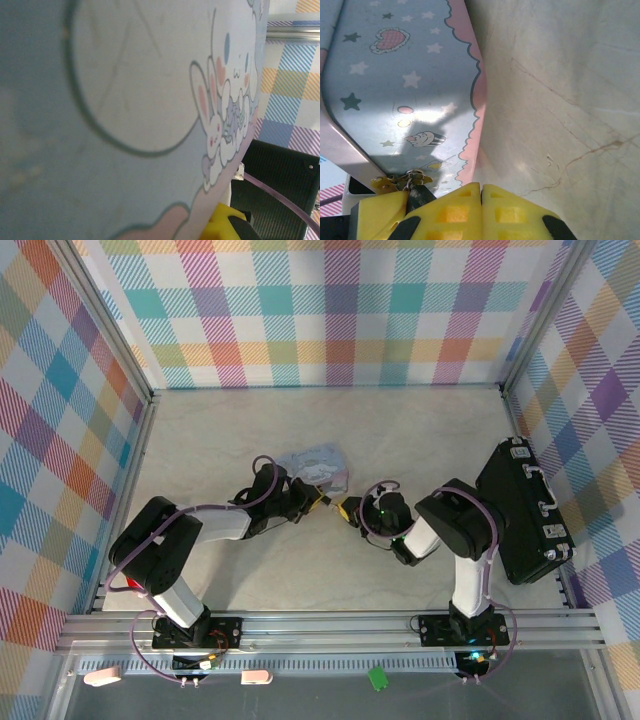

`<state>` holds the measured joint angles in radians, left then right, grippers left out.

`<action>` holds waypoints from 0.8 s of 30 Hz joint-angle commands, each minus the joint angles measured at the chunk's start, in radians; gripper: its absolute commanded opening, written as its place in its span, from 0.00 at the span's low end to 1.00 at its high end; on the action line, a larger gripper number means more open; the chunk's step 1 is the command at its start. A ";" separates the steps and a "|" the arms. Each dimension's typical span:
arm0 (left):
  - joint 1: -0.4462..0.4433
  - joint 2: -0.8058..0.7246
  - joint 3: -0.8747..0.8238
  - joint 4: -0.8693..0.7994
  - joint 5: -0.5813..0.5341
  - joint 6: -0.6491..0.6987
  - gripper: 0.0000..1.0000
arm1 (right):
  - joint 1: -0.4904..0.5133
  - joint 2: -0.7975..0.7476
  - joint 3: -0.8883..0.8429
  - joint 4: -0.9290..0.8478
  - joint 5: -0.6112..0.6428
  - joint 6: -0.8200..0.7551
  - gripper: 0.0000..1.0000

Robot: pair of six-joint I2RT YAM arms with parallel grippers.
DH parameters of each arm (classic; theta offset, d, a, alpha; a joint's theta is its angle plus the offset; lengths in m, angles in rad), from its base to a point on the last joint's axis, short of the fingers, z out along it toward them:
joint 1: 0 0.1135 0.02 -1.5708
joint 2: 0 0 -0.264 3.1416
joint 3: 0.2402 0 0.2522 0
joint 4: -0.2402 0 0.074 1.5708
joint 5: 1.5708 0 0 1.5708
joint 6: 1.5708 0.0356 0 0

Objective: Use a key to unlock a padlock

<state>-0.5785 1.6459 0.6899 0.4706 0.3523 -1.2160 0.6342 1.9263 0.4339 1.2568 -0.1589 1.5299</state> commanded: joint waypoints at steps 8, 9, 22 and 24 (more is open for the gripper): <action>-0.047 -0.026 0.008 0.020 0.001 0.003 0.02 | 0.105 -0.095 0.005 0.150 -0.092 -0.011 0.00; -0.047 -0.027 0.008 0.020 -0.001 0.004 0.02 | 0.108 -0.096 0.006 0.150 -0.093 -0.011 0.00; -0.037 -0.128 0.021 -0.171 -0.032 0.117 0.01 | 0.002 -0.080 -0.066 0.077 -0.122 -0.068 0.00; -0.005 -0.141 0.043 -0.263 -0.039 0.195 0.01 | -0.008 -0.119 -0.069 -0.023 -0.163 -0.116 0.00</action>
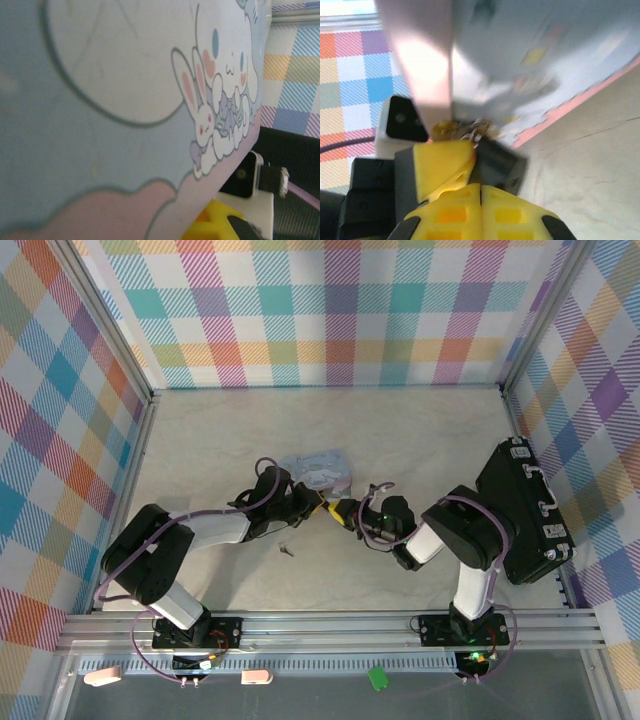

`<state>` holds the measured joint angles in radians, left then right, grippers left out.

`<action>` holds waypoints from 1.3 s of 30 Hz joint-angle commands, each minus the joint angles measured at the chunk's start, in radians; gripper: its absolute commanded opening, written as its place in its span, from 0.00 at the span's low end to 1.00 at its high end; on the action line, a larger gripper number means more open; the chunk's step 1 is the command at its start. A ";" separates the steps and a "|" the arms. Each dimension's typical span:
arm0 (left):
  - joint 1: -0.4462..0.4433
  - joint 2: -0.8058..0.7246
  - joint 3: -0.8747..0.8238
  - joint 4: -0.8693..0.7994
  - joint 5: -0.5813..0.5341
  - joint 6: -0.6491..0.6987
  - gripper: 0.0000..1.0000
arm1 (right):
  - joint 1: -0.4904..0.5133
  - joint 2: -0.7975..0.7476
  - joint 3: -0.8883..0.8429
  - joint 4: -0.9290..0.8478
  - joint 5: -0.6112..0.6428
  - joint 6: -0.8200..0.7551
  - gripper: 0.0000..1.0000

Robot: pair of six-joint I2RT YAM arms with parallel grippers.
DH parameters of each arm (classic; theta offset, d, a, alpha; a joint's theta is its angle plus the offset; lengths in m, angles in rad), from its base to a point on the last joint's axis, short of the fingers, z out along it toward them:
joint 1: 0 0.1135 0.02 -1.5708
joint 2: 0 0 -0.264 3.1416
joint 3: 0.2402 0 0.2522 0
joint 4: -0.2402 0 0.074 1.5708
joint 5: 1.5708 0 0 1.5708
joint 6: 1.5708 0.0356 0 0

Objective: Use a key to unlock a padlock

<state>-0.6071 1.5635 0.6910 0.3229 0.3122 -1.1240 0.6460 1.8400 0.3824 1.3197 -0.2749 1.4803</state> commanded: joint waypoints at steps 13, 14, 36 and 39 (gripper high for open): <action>0.190 -0.062 0.115 -0.496 -0.032 0.441 0.06 | 0.045 -0.450 0.136 -1.088 -0.027 -0.664 0.24; 0.201 -0.068 0.106 -0.498 -0.030 0.446 0.08 | 0.063 -0.463 0.162 -1.149 -0.009 -0.707 0.26; 0.300 -0.756 -0.082 -0.780 -0.379 0.506 0.69 | 0.317 -0.174 0.628 -1.549 0.101 -0.978 0.33; 0.303 -0.902 -0.101 -0.830 -0.462 0.525 0.73 | 0.343 -0.096 0.723 -1.613 0.111 -1.000 0.34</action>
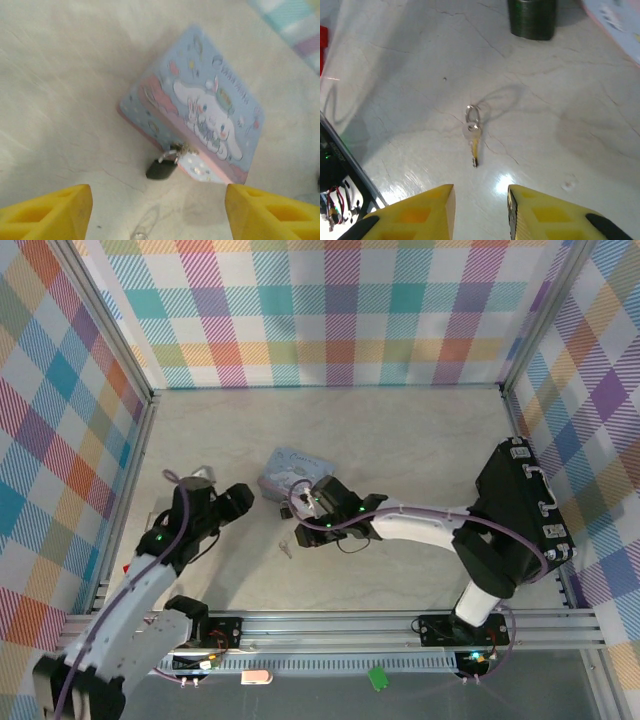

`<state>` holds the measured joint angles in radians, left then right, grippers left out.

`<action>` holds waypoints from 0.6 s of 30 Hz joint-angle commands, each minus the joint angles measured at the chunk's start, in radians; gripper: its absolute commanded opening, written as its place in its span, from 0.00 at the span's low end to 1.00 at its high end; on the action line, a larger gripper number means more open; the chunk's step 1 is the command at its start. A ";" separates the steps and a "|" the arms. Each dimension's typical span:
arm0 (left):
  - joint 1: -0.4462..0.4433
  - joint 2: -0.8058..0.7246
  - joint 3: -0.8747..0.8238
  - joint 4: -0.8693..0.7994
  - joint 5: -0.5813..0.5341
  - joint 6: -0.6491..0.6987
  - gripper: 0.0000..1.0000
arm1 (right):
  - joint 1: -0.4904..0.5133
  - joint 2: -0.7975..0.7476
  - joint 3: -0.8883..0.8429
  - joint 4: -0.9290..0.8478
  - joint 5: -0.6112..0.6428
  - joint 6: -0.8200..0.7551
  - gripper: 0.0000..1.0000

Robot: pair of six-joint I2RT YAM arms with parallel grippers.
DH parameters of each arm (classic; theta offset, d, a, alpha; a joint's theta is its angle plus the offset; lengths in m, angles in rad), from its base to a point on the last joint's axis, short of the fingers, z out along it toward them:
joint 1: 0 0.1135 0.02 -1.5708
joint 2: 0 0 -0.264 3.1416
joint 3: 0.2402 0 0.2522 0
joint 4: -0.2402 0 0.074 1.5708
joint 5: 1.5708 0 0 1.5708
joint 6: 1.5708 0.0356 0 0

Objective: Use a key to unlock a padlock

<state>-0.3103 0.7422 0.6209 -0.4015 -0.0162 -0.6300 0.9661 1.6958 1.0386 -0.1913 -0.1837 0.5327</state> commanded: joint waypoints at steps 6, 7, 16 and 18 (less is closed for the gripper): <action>0.008 -0.239 -0.069 -0.137 -0.186 0.067 0.75 | 0.063 0.197 0.255 -0.249 0.068 -0.092 0.34; 0.008 -0.254 -0.074 -0.140 -0.186 0.074 0.75 | 0.068 0.218 0.281 -0.269 0.074 -0.097 0.34; 0.008 -0.340 -0.106 -0.143 -0.172 0.107 0.75 | 0.089 0.355 0.456 -0.392 0.135 -0.113 0.35; 0.008 -0.353 -0.114 -0.142 -0.167 0.110 0.76 | 0.091 0.382 0.486 -0.413 0.144 -0.117 0.35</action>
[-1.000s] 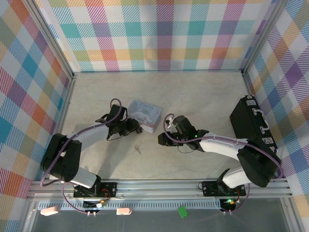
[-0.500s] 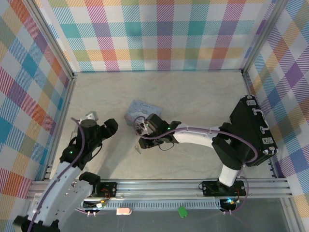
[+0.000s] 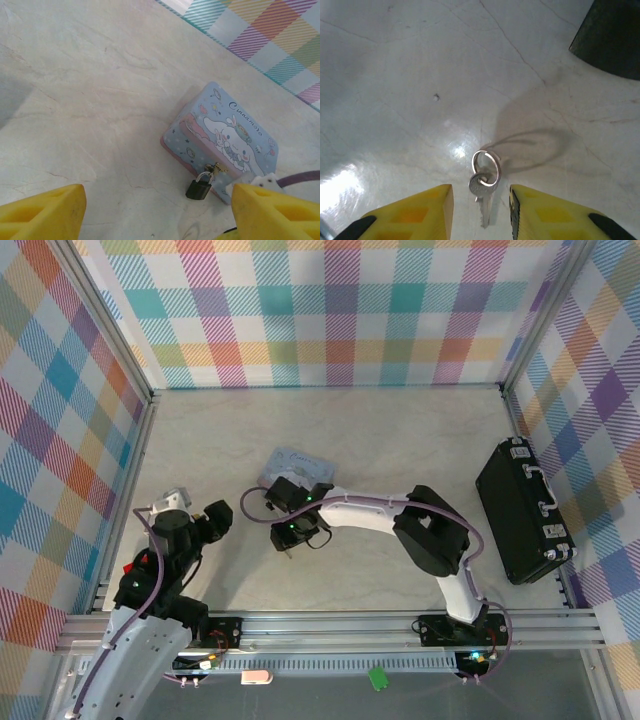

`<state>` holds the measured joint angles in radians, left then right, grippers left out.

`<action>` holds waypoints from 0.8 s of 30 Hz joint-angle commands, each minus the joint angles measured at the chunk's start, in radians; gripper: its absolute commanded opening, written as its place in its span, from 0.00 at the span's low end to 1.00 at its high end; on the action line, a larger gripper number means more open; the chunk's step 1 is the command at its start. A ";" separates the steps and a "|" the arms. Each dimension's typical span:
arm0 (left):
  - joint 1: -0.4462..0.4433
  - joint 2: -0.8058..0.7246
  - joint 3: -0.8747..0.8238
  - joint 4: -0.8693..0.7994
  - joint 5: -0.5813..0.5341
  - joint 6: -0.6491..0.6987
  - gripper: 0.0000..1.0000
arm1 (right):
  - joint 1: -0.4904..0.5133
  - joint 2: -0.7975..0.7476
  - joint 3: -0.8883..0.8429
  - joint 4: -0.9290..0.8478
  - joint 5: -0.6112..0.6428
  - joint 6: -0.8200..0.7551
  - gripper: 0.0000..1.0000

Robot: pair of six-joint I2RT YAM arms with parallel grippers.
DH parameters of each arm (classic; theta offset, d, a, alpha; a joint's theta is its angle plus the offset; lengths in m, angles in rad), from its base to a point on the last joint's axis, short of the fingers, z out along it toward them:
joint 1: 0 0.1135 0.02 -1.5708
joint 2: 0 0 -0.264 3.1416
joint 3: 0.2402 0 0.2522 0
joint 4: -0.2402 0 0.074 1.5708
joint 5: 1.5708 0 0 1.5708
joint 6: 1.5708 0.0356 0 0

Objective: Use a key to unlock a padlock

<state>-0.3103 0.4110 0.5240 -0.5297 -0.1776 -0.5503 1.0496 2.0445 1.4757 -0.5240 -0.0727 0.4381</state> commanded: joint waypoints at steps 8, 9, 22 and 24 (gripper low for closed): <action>0.008 -0.034 -0.034 -0.013 -0.002 0.031 0.76 | 0.022 0.097 0.123 -0.132 0.054 -0.032 0.35; 0.008 -0.034 -0.037 -0.010 -0.003 0.031 0.76 | 0.025 0.105 0.131 -0.138 0.054 -0.035 0.35; 0.008 -0.038 -0.036 -0.015 -0.011 0.030 0.77 | 0.044 0.152 0.165 -0.156 0.033 -0.047 0.16; 0.008 -0.032 -0.036 -0.014 -0.007 0.028 0.77 | 0.044 0.139 0.152 -0.148 0.040 -0.041 0.09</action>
<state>-0.3103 0.3813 0.4950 -0.5331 -0.1776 -0.5331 1.0740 2.1651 1.6238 -0.6525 -0.0185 0.4038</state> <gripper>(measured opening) 0.768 0.107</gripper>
